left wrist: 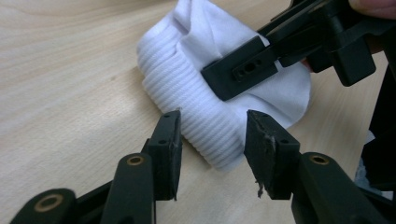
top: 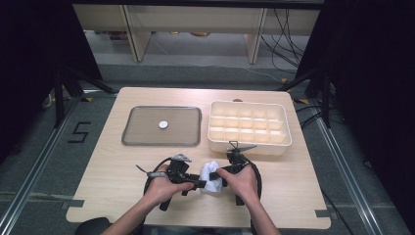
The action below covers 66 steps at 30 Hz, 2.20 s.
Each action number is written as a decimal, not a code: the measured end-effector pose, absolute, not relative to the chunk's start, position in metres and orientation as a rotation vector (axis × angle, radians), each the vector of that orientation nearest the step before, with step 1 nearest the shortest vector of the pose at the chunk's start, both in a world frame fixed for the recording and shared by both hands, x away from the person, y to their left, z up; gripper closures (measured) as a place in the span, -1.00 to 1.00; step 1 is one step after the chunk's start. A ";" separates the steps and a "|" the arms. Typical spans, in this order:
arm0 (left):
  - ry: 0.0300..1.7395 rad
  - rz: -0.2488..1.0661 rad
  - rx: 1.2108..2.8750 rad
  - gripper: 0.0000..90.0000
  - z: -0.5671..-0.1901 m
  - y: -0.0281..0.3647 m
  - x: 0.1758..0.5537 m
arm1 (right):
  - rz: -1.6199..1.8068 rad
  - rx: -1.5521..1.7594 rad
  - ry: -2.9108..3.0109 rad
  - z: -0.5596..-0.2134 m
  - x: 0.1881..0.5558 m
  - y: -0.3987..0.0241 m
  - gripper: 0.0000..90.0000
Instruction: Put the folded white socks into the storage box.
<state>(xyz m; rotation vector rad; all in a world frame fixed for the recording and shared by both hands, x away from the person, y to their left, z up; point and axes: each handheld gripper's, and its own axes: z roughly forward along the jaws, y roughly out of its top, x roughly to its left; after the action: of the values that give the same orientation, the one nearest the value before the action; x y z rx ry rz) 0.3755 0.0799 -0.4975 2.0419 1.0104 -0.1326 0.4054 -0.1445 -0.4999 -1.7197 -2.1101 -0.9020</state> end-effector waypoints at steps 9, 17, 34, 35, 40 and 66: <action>1.009 -0.079 2.021 0.17 -0.494 0.087 0.374 | -0.879 -1.746 -2.104 -0.495 0.403 -0.143 0.54; 1.022 0.009 1.984 0.09 -0.493 0.096 0.371 | -0.914 -1.739 -2.175 -0.490 0.399 -0.141 0.54; 1.005 0.161 1.930 0.01 -0.497 0.106 0.369 | -1.047 -1.775 -2.249 -0.458 0.399 -0.157 0.54; 1.008 0.172 1.924 0.01 -0.498 0.106 0.369 | -1.094 -1.746 -2.283 -0.458 0.402 -0.159 0.54; 1.011 0.195 1.913 -0.01 -0.501 0.107 0.369 | -1.104 -1.777 -2.282 -0.449 0.404 -0.160 0.54; 1.008 0.206 1.909 -0.03 -0.508 0.106 0.366 | -1.217 -1.836 -2.319 -0.408 0.423 -0.162 0.54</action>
<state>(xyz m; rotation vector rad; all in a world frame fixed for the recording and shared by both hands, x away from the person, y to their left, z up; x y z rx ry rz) 0.3662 0.1057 -0.5083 1.9087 1.0077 0.2058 0.4226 -0.1618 -0.4084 -1.8364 -2.3188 -1.2170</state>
